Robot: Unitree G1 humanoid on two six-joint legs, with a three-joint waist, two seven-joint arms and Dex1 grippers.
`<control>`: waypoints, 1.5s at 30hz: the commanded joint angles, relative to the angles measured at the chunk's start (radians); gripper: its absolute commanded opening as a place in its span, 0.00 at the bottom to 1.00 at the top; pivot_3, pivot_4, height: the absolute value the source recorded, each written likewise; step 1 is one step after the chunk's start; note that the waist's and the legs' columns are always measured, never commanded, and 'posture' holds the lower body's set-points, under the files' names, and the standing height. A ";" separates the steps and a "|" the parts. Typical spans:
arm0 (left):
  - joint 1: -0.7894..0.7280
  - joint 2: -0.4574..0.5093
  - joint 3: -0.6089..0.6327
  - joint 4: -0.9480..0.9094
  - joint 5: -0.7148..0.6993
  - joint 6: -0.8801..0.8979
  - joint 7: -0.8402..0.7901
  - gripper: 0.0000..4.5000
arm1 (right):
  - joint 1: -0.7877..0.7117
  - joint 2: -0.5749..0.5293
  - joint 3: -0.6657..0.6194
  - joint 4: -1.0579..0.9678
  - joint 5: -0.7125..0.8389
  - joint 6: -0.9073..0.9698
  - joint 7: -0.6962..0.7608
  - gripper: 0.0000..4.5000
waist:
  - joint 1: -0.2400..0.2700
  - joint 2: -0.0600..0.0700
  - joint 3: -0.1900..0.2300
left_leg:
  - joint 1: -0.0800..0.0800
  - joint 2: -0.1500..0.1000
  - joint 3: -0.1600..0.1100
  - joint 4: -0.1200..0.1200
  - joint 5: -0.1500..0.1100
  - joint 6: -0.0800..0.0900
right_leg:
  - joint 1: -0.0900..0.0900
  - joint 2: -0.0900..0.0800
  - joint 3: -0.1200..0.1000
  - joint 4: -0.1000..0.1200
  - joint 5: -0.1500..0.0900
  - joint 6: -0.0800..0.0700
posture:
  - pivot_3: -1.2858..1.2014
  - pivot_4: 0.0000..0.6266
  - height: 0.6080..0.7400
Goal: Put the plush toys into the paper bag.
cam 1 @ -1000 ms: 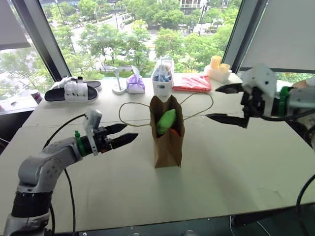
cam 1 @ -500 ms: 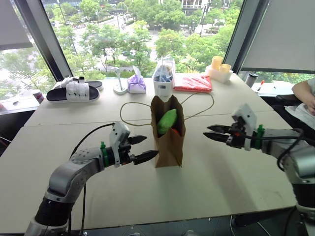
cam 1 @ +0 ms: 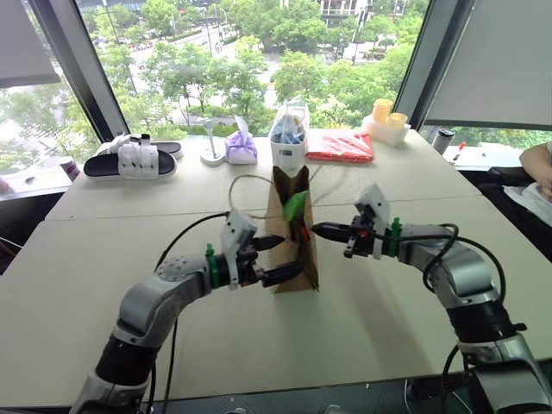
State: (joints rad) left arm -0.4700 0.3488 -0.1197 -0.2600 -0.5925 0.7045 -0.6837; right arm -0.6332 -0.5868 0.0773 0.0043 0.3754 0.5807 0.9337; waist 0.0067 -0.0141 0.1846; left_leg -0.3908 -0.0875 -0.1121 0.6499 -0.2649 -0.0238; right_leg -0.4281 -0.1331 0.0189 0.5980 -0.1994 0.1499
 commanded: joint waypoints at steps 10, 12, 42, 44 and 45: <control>0.014 -0.087 -0.019 0.014 0.120 -0.036 0.149 1.00 | -0.053 0.071 0.053 -0.005 -0.027 -0.014 -0.003 0.01 | -0.003 0.000 0.000 | 0.000 0.000 0.000 0.000 0.002 -0.003 | 0.000 0.000 0.000 0.000 0.000 0.000 | 0.52 0.24 1.00; 0.023 -0.092 -0.017 -0.005 0.126 -0.028 0.169 1.00 | -0.058 0.076 0.055 0.000 -0.032 -0.015 -0.004 0.01 | -0.003 0.000 0.000 | 0.000 0.000 0.000 0.000 0.002 -0.003 | 0.000 0.000 0.000 0.000 0.000 0.000 | 0.52 0.24 1.00; -0.145 0.232 0.115 0.214 -0.056 0.006 -0.352 0.01 | 0.209 -0.271 -0.337 -0.443 0.203 0.302 -0.006 0.00 | 0.005 0.000 0.000 | -0.001 -0.001 0.001 0.000 -0.001 0.002 | 0.001 0.000 -0.001 0.000 0.000 0.000 | 0.52 0.24 1.00; -0.199 0.250 0.123 0.291 -0.089 0.015 -0.463 0.01 | 0.248 -0.313 -0.422 -0.467 0.236 0.344 -0.020 0.00 | 0.005 0.000 0.000 | -0.001 0.000 0.002 0.000 -0.001 0.002 | 0.001 0.000 -0.002 0.000 0.000 0.000 | 0.52 0.24 1.00; -0.227 0.253 0.129 0.334 -0.107 0.033 -0.503 0.01 | 0.272 -0.330 -0.460 -0.478 0.247 0.361 -0.026 0.00 | 0.004 0.000 0.000 | -0.001 0.000 0.002 0.000 -0.001 0.002 | 0.001 0.000 -0.001 0.000 0.000 0.000 | 0.52 0.24 1.00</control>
State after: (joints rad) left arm -0.6687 0.5897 -0.0157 0.0495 -0.6602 0.7364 -1.1193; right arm -0.3635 -0.8995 -0.3161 -0.4356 0.5903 0.9218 0.9166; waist 0.0111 -0.0139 0.1849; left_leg -0.3913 -0.0877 -0.1101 0.6499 -0.2661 -0.0216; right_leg -0.4274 -0.1330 0.0173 0.5978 -0.1996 0.1499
